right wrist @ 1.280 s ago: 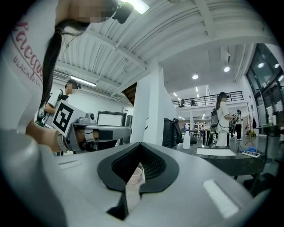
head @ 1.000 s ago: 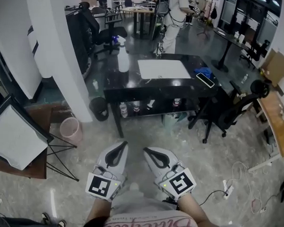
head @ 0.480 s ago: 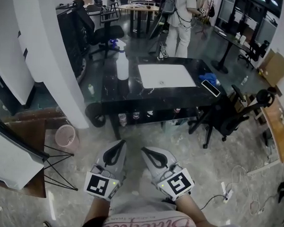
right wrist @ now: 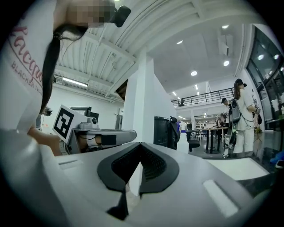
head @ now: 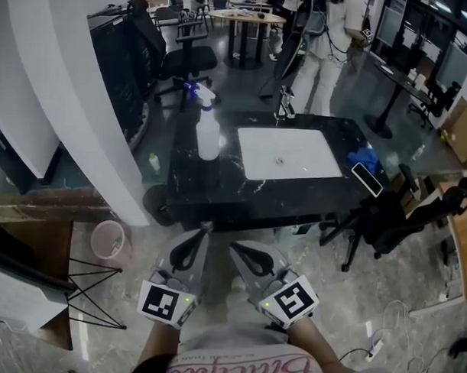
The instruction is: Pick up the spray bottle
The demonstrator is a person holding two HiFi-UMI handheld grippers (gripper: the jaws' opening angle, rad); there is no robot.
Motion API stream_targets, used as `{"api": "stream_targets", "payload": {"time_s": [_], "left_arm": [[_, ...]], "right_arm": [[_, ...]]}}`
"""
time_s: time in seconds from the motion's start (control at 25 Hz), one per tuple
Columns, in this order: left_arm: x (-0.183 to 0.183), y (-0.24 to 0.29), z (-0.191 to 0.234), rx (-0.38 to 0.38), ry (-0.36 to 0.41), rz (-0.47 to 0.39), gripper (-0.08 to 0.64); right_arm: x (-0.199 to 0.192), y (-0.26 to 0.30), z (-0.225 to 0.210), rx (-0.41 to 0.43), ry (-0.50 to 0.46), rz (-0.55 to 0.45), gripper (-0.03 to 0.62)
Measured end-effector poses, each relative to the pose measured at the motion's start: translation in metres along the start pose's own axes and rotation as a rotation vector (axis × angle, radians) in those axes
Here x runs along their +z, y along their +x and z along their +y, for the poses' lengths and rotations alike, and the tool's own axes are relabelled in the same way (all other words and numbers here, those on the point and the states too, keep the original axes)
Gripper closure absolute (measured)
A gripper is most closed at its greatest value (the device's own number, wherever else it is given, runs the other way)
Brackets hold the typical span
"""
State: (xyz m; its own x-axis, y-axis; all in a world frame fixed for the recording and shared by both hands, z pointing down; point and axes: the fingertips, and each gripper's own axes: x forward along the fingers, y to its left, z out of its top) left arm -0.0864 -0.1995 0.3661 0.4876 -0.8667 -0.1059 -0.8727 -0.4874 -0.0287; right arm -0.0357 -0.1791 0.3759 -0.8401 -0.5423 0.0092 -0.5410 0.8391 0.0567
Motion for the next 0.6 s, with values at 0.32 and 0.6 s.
{"api": "stream_targets", "payload": {"time_s": [0.32, 0.6], "left_arm": [[0.003, 0.108, 0.068, 0.083, 0.040, -0.026, 0.538], [-0.003, 0.174, 0.125, 0.168, 0.094, 0.015, 0.415]], "right_arm": [[0.003, 0.065, -0.096, 0.075, -0.052, 0.027, 0.591], [-0.001, 0.099, -0.144, 0.121, -0.060, 0.040, 0.591]]}}
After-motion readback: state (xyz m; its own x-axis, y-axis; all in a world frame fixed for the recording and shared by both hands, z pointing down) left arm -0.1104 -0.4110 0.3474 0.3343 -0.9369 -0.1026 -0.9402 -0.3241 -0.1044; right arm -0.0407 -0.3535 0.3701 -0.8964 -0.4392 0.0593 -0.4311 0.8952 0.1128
